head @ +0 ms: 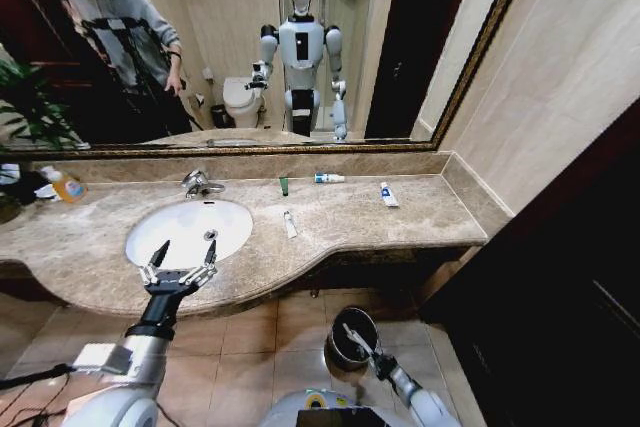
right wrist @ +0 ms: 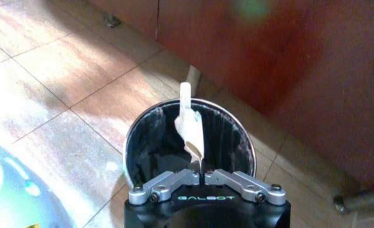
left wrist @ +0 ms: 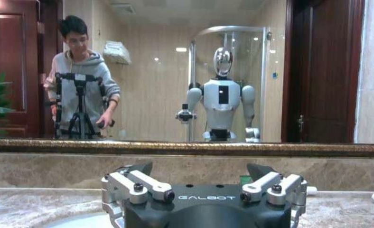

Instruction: Pick up the trash from the sink and place it in the trash bin.

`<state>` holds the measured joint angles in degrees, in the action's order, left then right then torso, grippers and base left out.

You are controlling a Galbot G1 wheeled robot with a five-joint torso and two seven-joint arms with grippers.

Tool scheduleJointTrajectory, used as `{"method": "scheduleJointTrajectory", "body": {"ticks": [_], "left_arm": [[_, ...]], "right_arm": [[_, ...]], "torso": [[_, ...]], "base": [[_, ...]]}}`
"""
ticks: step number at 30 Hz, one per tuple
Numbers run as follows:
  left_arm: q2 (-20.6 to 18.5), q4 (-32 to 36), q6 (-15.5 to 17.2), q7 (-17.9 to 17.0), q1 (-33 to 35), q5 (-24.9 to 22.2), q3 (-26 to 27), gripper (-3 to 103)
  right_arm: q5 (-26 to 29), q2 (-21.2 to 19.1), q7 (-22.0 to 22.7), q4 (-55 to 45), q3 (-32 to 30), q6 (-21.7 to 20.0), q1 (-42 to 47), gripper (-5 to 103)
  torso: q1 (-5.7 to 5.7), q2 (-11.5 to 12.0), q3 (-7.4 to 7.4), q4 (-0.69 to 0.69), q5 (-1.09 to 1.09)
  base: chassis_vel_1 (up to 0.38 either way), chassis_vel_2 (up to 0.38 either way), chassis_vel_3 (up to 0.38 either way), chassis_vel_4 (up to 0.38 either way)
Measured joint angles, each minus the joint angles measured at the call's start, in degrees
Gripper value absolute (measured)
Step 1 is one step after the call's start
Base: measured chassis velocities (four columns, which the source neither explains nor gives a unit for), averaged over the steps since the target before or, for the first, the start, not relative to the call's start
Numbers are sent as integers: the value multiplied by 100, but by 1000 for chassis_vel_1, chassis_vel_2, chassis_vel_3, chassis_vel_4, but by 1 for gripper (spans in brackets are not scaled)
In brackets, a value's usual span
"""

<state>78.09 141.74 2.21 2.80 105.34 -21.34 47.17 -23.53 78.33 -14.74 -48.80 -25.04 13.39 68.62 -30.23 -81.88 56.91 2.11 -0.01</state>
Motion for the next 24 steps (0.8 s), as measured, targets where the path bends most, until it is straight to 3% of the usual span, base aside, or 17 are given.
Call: {"method": "scheduleJointTrajectory", "body": {"ticks": [7, 12, 14, 15, 19, 21, 22, 23, 24], "left_arm": [[0, 0, 0, 0, 0, 0, 0, 100], [0, 0, 0, 0, 0, 0, 0, 100], [0, 0, 0, 0, 0, 0, 0, 100], [0, 0, 0, 0, 0, 0, 0, 100], [0, 0, 0, 0, 0, 0, 0, 100], [0, 0, 0, 0, 0, 0, 0, 100], [0, 0, 0, 0, 0, 0, 0, 100], [0, 0, 0, 0, 0, 0, 0, 100], [0, 0, 0, 0, 0, 0, 0, 100]], "right_arm": [[-269, 34, -107, 171, -8, 8, -238, -3], [-251, 37, -46, 301, -36, 85, -245, 17], [-240, 36, -35, 315, -41, 96, -242, 17], [-224, 29, -18, 340, -53, 114, -235, 28], [-152, 2, -3, 359, -59, 120, -209, 39], [-129, -7, 2, 350, -63, 119, -188, 49], [-118, -9, 5, 339, -63, 119, -176, 49], [-96, -16, 7, 307, -65, 119, -149, 61], [-96, -16, 7, 307, -65, 119, -149, 61]], "torso": [[0, 0, 0, 0, 1], [0, 0, 0, 0, 1], [0, 0, 0, 0, 1], [0, 0, 0, 0, 1], [0, 0, 0, 0, 1], [0, 0, 0, 0, 1], [0, 0, -1, 0, 1], [0, 0, 0, 0, 2], [0, 0, 0, 0, 2]], "base": [[0, 0, 0, 0], [0, 0, 0, 0], [0, 0, 0, 0], [0, 0, 0, 0], [0, 0, 0, 0], [0, 0, 0, 0], [0, 0, 0, 0], [0, 0, 0, 0], [0, 0, 0, 0]]}}
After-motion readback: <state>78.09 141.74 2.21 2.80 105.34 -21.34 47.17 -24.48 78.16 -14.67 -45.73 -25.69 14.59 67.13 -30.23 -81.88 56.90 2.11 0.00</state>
